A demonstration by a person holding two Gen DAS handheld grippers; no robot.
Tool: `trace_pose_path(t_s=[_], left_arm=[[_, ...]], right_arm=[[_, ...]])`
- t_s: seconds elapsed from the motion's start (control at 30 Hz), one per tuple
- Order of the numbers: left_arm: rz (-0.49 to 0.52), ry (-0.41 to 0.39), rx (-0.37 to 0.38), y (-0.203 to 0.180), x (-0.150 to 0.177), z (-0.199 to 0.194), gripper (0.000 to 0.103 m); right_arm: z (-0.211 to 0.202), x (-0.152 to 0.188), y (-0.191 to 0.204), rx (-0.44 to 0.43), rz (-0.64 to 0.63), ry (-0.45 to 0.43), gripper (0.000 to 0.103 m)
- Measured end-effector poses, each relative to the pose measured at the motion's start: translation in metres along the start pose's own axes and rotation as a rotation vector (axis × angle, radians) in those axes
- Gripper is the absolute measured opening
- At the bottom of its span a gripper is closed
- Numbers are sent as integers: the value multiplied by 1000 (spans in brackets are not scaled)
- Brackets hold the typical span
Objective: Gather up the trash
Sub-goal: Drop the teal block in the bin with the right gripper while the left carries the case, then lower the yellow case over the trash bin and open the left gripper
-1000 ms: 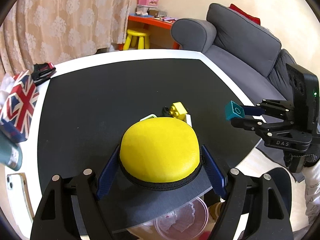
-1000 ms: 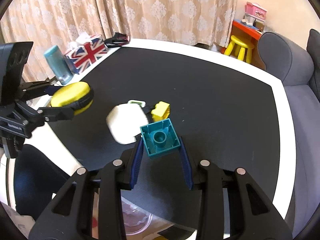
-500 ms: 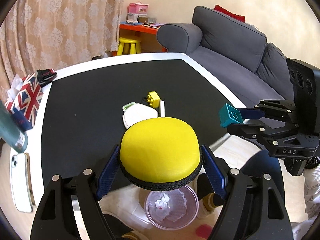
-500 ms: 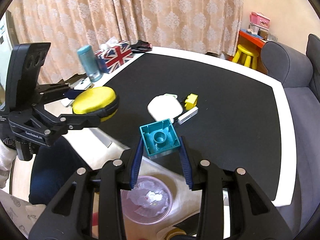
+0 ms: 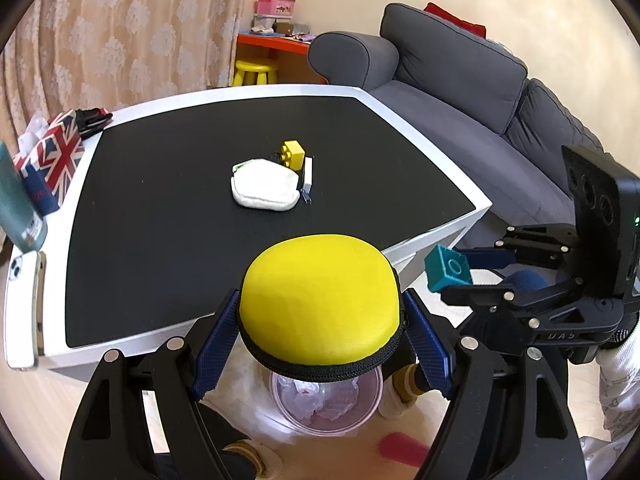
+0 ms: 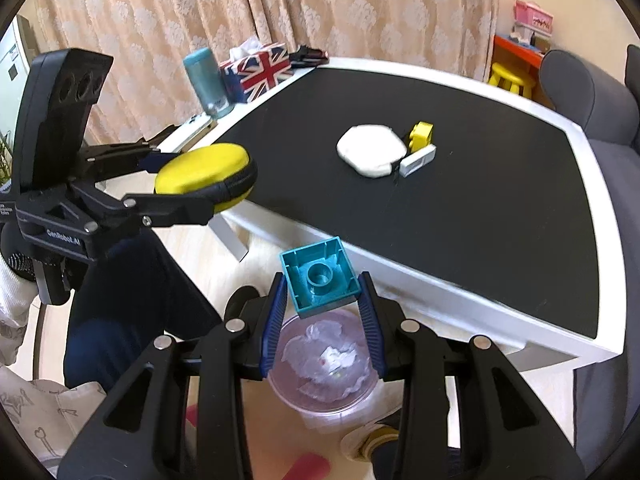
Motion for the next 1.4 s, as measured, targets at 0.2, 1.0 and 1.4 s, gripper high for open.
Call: trace_pose_path(t_s=[0.2,1.0,1.4], left_arm=[[-10,0,1,0,8,-4,77],[48,33,34,-23,15,3,77],[37,15,61,-31,9,2,95]], right_arm=[[6,8,6,-24,-3,14,72],[-20,-7,-24,88,80,-91,93],[-33,-10,-38,118,110,-129,93]])
Point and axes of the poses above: each gripper's, at about its wrist camera, not at the fingertips, and z roughly the way its jaws point, y to its left, x to its underside, the point moved 6 cm from there along z, roughly the way its jaws point, and after that the axes turned 6 degrees about z, right-handed, at the moved point
